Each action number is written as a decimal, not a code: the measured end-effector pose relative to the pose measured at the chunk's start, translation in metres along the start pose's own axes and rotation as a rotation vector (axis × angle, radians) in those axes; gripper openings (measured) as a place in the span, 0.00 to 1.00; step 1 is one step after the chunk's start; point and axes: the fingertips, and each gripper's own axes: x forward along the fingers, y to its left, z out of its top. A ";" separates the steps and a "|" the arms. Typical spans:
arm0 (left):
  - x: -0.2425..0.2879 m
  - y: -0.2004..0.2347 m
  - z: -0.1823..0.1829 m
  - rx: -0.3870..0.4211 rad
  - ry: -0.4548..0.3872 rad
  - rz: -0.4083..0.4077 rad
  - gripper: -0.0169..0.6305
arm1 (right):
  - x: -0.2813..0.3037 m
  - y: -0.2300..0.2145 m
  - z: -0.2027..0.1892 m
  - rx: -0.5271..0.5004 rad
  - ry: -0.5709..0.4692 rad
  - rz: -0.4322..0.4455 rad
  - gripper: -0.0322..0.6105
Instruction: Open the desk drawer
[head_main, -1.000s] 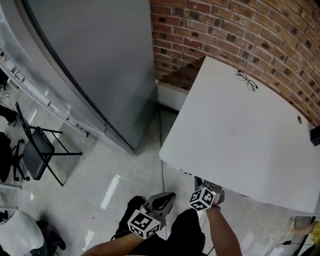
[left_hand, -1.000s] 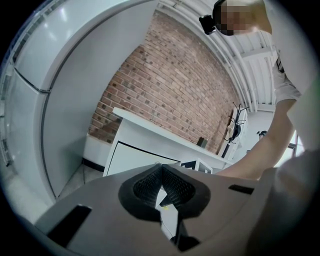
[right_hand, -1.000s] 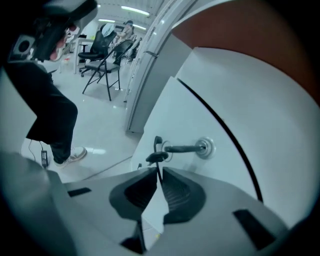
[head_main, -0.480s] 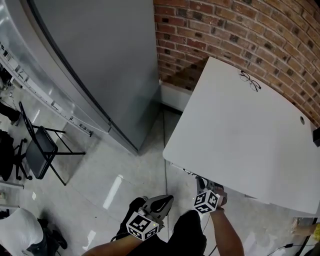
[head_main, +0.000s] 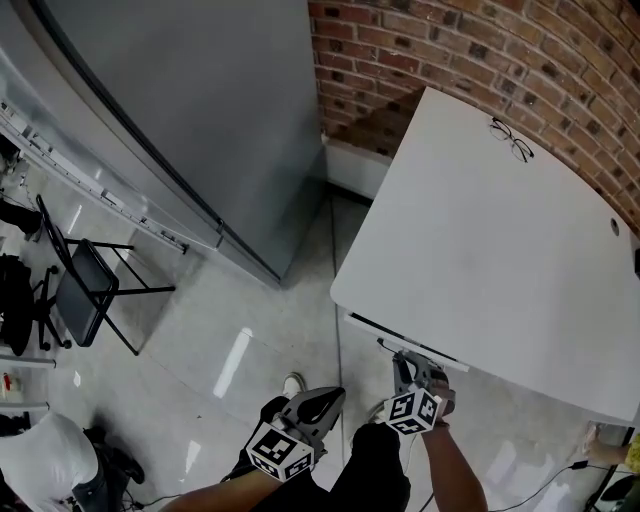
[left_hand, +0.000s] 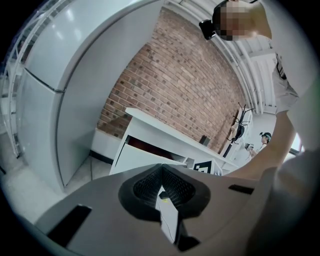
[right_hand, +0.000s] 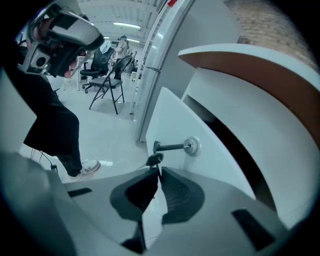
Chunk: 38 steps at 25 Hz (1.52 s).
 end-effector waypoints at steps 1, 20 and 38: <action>-0.001 0.000 0.000 -0.004 0.001 0.002 0.04 | -0.002 0.005 0.000 0.007 -0.003 0.003 0.10; -0.012 -0.001 -0.016 -0.009 0.054 0.014 0.04 | -0.032 0.045 0.003 0.108 -0.045 0.019 0.10; -0.013 0.003 -0.013 -0.037 0.086 0.034 0.04 | -0.030 0.041 -0.008 -0.079 0.035 -0.069 0.07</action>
